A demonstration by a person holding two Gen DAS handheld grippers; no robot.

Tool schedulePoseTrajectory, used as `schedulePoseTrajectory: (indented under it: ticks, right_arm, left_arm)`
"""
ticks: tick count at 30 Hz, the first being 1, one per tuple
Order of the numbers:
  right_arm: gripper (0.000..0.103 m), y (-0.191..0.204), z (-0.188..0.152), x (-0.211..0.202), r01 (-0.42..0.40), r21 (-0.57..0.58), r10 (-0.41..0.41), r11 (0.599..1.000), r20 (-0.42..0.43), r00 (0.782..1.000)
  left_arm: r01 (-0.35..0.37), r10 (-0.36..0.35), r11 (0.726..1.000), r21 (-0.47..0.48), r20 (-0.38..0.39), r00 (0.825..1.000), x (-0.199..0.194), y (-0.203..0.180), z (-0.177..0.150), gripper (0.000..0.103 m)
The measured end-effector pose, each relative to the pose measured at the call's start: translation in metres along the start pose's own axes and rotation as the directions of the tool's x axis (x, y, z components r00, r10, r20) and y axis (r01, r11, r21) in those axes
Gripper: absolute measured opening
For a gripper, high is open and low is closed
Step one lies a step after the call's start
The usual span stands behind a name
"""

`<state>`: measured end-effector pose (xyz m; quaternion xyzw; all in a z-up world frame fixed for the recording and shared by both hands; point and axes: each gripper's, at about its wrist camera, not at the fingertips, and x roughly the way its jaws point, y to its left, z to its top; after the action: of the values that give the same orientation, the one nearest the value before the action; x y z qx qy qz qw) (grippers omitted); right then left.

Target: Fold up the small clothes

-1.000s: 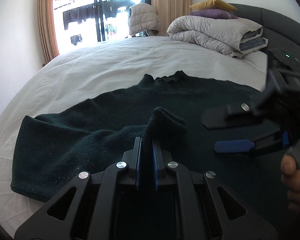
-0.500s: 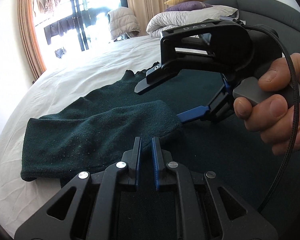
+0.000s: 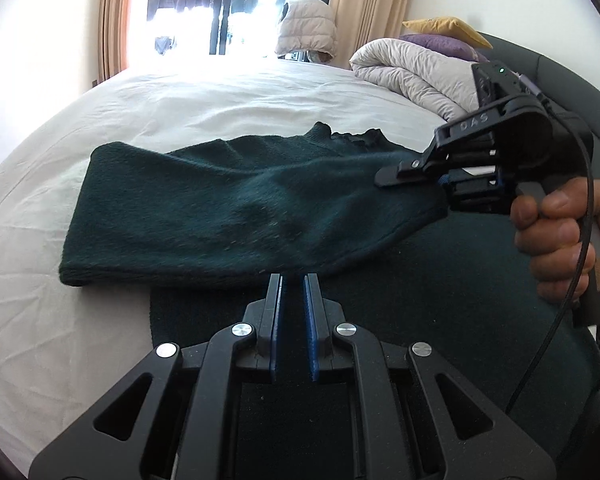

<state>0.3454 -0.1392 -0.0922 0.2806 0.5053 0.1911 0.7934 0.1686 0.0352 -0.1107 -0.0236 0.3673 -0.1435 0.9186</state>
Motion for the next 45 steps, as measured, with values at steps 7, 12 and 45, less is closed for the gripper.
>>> schedulePoseTrajectory:
  ticks: [7, 12, 45]
  right_arm:
    - [0.009, -0.030, 0.040, -0.042, 0.099, -0.010, -0.098, 0.995, 0.085, 0.992]
    - [0.009, -0.080, 0.041, -0.057, 0.112, 0.083, -0.120, 0.990, 0.099, 0.988]
    - [0.008, -0.137, 0.045, -0.055, 0.143, 0.137, -0.158, 0.980, 0.110, 0.981]
  left_arm:
    - [-0.008, 0.007, 0.999, 0.052, 0.006, 1.000, 0.000, -0.009, -0.001, 0.010]
    - [-0.010, 0.010, 1.000, 0.005, 0.006, 1.000, 0.001, 0.003, 0.001, 0.010]
    - [-0.111, 0.099, 0.975, -0.195, -0.068, 0.993, 0.087, 0.047, 0.069, 0.010]
